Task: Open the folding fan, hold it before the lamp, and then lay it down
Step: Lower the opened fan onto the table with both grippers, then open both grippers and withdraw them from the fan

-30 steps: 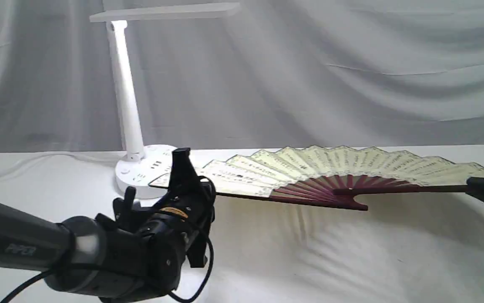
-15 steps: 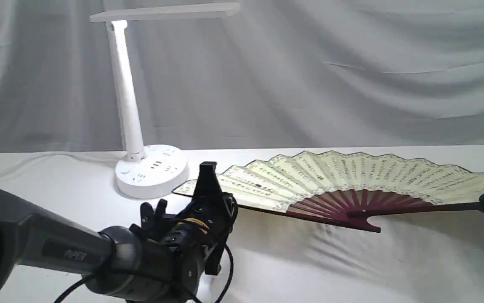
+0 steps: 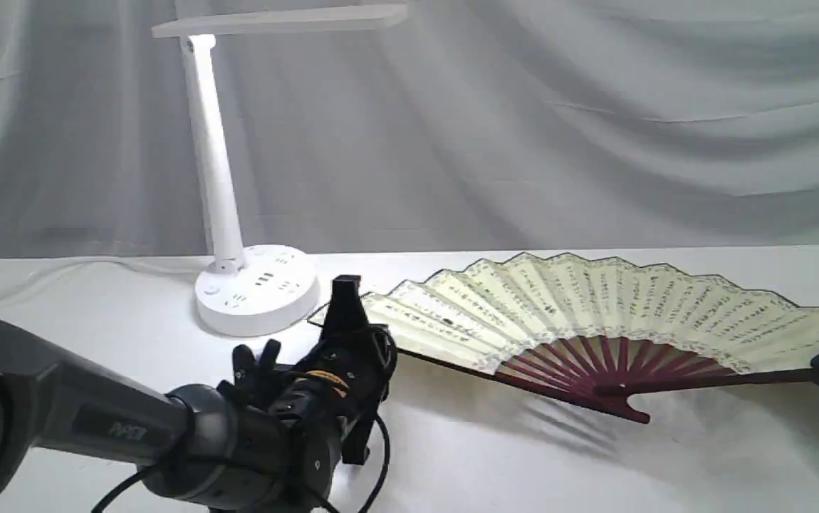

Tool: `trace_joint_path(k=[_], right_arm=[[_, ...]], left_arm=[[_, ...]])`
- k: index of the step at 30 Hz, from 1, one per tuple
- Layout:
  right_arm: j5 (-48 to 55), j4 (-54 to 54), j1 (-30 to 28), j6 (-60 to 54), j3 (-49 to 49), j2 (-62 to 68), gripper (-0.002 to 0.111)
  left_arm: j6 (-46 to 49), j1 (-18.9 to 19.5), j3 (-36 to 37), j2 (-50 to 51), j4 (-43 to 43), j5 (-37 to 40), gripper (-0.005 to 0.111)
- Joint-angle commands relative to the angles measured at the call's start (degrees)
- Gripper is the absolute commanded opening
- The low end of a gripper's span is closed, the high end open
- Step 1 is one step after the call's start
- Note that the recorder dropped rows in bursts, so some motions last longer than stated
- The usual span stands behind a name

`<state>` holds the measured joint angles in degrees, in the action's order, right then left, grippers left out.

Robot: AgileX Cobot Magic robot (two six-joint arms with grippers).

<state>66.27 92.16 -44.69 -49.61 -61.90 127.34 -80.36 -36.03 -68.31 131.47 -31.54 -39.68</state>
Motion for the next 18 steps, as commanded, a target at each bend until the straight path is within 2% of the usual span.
trace_joint_path(k=[1,4,7,11,13,15,18], right_arm=[[-1.7,0.9,-0.6,-2.0,0.2,-0.1,0.0],[-1.7,0.8,-0.6,-2.0,0.2,-0.1,0.008],[-1.7,0.8,-0.6,-2.0,0.2,-0.1,0.024],[-1.7,0.1,-0.6,-2.0,0.2,-0.1,0.05],[-1.5,-0.8,-0.6,-2.0,0.2,-0.1,0.059],[-1.6,-3.3,-0.6,-0.9,0.2,-0.7,0.063],[-3.4,-9.5,-0.6,2.3,0.0,-2.5,0.063]], left_arm=[[-0.6,0.4,-0.3,-0.2,-0.6,-2.1,0.031],[-0.6,0.4,-0.3,-0.2,1.8,-1.9,0.039],[-0.6,0.8,-0.3,-0.2,7.6,-1.9,0.048],[-0.4,1.9,-0.3,-0.2,14.8,-1.9,0.05],[-0.8,2.4,-0.3,-0.4,17.0,-1.9,0.05],[-0.9,2.6,-0.3,-0.9,17.8,-0.3,0.05],[-1.1,2.9,-0.3,-3.0,18.2,4.1,0.05]])
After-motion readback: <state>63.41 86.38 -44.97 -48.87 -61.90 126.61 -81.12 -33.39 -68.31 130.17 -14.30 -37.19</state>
